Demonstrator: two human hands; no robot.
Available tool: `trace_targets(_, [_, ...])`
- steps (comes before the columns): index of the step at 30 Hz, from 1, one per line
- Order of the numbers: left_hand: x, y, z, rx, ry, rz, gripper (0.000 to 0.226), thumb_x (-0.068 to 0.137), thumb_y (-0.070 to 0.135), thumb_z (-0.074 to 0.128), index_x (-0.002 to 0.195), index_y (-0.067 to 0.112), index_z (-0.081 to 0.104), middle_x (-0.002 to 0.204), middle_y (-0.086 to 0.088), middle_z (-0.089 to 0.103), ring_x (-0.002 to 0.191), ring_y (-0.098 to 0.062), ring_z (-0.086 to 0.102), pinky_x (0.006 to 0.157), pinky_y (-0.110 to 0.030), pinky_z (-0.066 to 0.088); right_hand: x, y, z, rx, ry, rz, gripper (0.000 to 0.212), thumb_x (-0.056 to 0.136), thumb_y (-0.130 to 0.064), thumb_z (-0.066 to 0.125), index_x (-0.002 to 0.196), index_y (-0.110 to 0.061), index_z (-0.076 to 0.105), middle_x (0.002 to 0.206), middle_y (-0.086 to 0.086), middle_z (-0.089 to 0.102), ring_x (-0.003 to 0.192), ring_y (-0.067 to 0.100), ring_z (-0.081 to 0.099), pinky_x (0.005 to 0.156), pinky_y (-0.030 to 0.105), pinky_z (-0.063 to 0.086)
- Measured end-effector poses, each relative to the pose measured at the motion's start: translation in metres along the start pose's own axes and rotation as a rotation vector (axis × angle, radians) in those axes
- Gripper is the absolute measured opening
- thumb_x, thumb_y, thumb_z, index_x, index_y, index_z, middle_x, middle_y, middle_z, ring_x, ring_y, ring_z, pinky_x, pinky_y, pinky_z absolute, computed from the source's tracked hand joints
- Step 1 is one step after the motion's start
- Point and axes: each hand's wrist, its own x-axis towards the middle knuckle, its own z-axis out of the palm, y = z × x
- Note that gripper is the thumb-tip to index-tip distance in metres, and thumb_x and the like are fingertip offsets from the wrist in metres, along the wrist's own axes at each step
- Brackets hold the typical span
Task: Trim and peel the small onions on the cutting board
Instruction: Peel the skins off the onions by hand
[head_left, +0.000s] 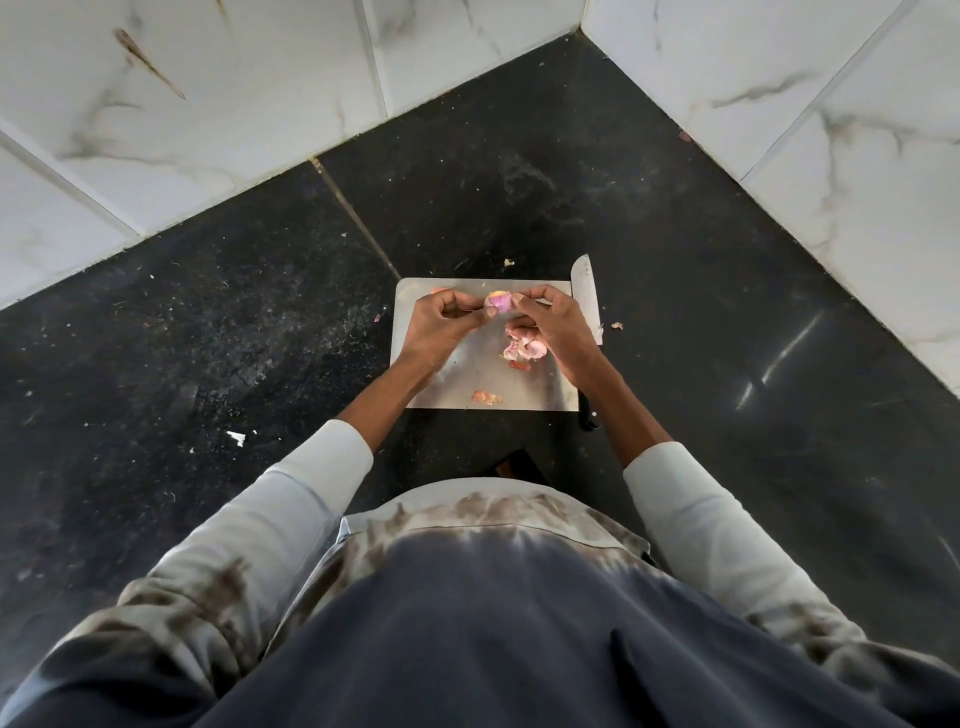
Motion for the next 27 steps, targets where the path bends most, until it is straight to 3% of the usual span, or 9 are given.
trace_targets(6, [0.000, 0.000, 0.004, 0.075, 0.062, 0.062, 0.028, 0.087, 0.022, 0.088, 0.111, 0.008, 0.081, 0.104, -0.004, 0.082, 0.093, -0.014, 0.078, 0.077, -0.021, 0.059, -0.004, 0.006, 0.007, -0.018, 0.080, -0.015, 0.046, 0.091, -0.039, 0.084, 0.119, -0.008, 0.065, 0.105, 0.010, 0.081, 0.085, 0.019, 0.081, 0.086, 0.034, 0.066])
trace_targets(11, [0.002, -0.007, 0.004, 0.102, 0.110, 0.092, 0.015, 0.096, 0.017, 0.079, 0.108, 0.009, 0.082, 0.099, -0.006, 0.082, 0.093, -0.026, 0.080, 0.093, -0.048, 0.064, -0.002, 0.004, 0.006, 0.034, 0.113, -0.006, 0.042, 0.092, -0.031, 0.085, 0.118, -0.004, 0.067, 0.105, 0.012, 0.081, 0.086, 0.021, 0.081, 0.082, 0.032, 0.065])
trace_targets(15, [-0.002, -0.003, 0.007, 0.107, 0.119, 0.105, 0.023, 0.092, 0.029, 0.084, 0.106, 0.010, 0.082, 0.095, -0.005, 0.082, 0.090, -0.025, 0.080, 0.089, -0.046, 0.065, -0.004, 0.003, 0.008, 0.022, 0.111, -0.031, 0.042, 0.089, -0.026, 0.088, 0.115, -0.001, 0.067, 0.105, 0.011, 0.080, 0.090, 0.020, 0.081, 0.076, 0.024, 0.063])
trace_targets(20, [-0.004, -0.001, 0.008, 0.149, 0.133, 0.154, 0.024, 0.091, 0.023, 0.085, 0.110, 0.008, 0.082, 0.102, -0.002, 0.082, 0.094, -0.018, 0.079, 0.090, -0.041, 0.065, -0.004, 0.009, 0.008, 0.008, 0.086, -0.048, 0.042, 0.089, -0.027, 0.087, 0.114, 0.000, 0.067, 0.107, 0.012, 0.080, 0.095, 0.022, 0.081, 0.086, 0.033, 0.065])
trace_targets(27, [-0.006, 0.000, 0.013, 0.124, 0.156, 0.126, 0.016, 0.102, 0.016, 0.072, 0.112, 0.007, 0.080, 0.101, -0.008, 0.082, 0.092, -0.024, 0.080, 0.091, -0.048, 0.065, -0.003, 0.011, 0.007, 0.109, 0.084, -0.010, 0.035, 0.092, -0.026, 0.085, 0.112, -0.004, 0.066, 0.109, 0.017, 0.080, 0.095, 0.026, 0.081, 0.093, 0.041, 0.065])
